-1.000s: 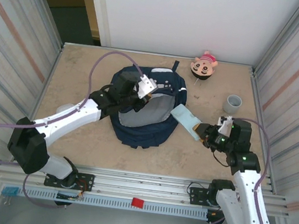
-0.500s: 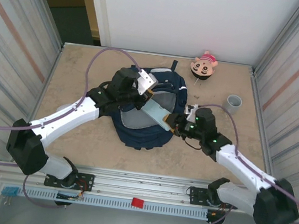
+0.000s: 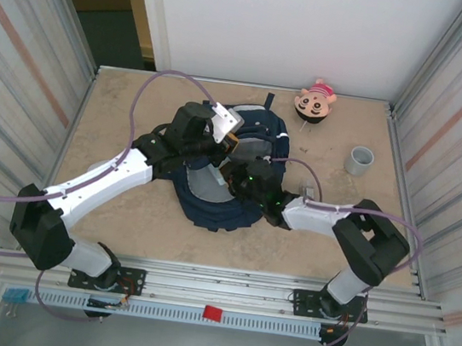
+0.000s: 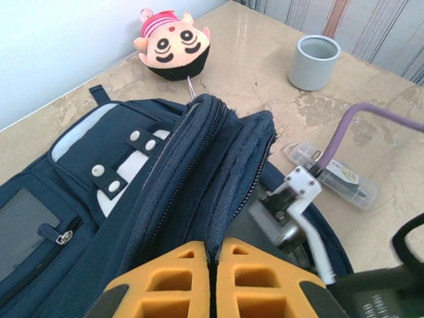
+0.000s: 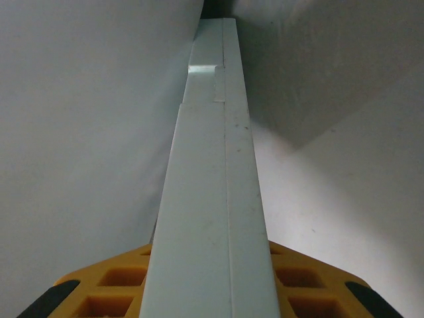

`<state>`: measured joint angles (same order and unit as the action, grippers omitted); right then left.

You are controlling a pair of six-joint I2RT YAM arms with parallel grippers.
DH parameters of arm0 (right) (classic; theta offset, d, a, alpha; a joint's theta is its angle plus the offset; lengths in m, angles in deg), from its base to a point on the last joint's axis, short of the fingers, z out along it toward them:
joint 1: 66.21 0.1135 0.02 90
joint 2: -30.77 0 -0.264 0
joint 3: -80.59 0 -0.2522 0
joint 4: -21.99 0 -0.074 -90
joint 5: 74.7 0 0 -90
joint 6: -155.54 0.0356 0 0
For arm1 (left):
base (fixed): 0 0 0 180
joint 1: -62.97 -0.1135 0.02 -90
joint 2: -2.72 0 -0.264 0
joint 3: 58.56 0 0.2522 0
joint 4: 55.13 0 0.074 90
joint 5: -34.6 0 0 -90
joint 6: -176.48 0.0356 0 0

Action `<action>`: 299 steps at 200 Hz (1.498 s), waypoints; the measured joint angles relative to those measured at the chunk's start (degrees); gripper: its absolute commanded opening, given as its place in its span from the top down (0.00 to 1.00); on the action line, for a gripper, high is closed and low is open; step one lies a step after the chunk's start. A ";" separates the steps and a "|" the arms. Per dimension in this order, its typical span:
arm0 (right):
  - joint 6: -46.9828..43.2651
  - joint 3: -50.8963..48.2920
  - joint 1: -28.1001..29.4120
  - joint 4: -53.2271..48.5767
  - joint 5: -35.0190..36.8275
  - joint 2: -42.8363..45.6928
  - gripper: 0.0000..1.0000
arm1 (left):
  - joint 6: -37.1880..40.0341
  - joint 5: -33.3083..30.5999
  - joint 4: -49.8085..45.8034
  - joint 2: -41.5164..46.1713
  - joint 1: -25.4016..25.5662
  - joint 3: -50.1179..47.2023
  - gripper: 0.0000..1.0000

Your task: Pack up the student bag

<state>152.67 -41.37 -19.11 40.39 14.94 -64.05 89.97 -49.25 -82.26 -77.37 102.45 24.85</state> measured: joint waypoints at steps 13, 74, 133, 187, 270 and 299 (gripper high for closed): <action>1.18 1.90 0.48 0.72 1.09 -2.23 0.64 | -0.61 -0.22 0.17 0.31 0.00 0.00 1.00; 4.59 4.17 0.52 0.83 1.07 -5.01 0.37 | -2.47 -2.29 0.96 2.03 -1.77 -0.85 1.00; 4.83 0.81 0.52 -3.15 -1.31 -1.62 0.35 | -3.76 -2.36 1.64 2.97 -4.42 -1.81 1.00; 1.64 -0.90 0.50 -10.12 -3.02 6.86 0.38 | -3.76 -2.34 1.68 2.99 -4.42 -1.97 1.00; -17.75 3.32 -12.15 -42.77 -9.44 25.38 0.29 | -4.20 -2.32 3.21 3.74 -4.42 -4.24 1.00; -31.04 8.15 -23.19 -57.46 -9.97 26.47 0.28 | -4.35 -2.32 3.54 4.00 -4.42 -4.76 1.00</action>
<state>121.63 -33.22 -42.30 -17.07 4.97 -37.59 85.62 -51.57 -78.71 -73.37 98.04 20.08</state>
